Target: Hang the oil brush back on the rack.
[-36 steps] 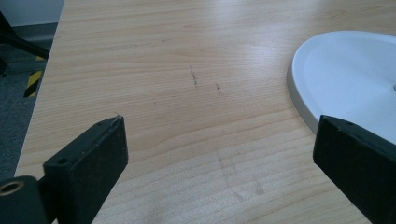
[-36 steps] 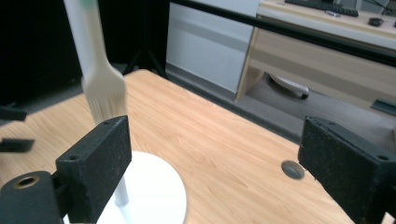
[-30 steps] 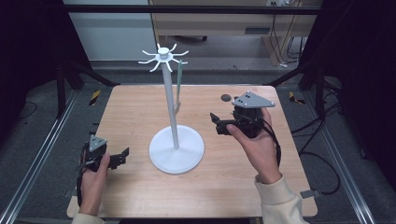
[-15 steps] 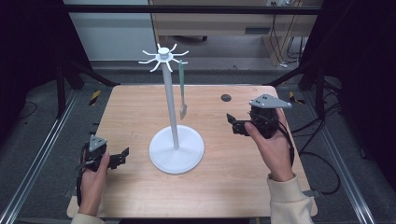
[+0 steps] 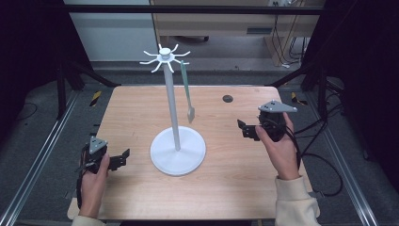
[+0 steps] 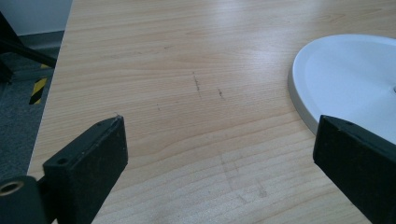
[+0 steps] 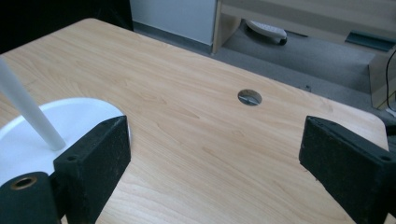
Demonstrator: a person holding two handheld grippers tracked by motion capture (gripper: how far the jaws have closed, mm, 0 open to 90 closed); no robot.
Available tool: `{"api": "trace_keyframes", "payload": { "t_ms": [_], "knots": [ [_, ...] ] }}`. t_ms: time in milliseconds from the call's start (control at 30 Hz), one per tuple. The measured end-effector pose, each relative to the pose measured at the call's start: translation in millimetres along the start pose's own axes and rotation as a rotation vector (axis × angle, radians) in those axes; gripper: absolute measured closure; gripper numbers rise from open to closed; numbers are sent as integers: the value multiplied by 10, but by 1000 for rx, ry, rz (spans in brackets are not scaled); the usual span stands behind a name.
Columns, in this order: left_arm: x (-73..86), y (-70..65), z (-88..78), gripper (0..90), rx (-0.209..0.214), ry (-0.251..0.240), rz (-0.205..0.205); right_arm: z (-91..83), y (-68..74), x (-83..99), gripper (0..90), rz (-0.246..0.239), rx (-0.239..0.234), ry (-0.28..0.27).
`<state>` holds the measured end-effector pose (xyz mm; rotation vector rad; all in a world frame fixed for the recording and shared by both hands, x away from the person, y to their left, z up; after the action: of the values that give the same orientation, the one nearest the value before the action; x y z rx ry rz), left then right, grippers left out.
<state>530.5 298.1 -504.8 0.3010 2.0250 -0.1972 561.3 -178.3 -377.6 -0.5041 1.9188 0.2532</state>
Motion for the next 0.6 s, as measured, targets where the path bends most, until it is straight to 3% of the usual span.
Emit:
{"api": "trace_keyframes", "payload": {
  "t_ms": [300, 600],
  "knots": [
    [-13, -4, -8, 26, 3, -11, 11, 52, -112, 240, 99, 31, -8, 44],
    [-15, -7, -8, 28, 6, -14, 19, 117, -106, 430, 99, 20, -19, 83]
  ]
}}
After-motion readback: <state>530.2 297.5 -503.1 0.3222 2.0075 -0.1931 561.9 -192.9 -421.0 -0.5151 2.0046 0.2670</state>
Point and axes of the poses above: each handheld gripper's, and its own axes: z roughly forward along the jaws, x roughly out of its underside, y roughly to its left, the point moved 7 cm from there along z, roughly forward along the jaws, and after that the axes turned 5 degrees about -y, right-handed, at the moved point
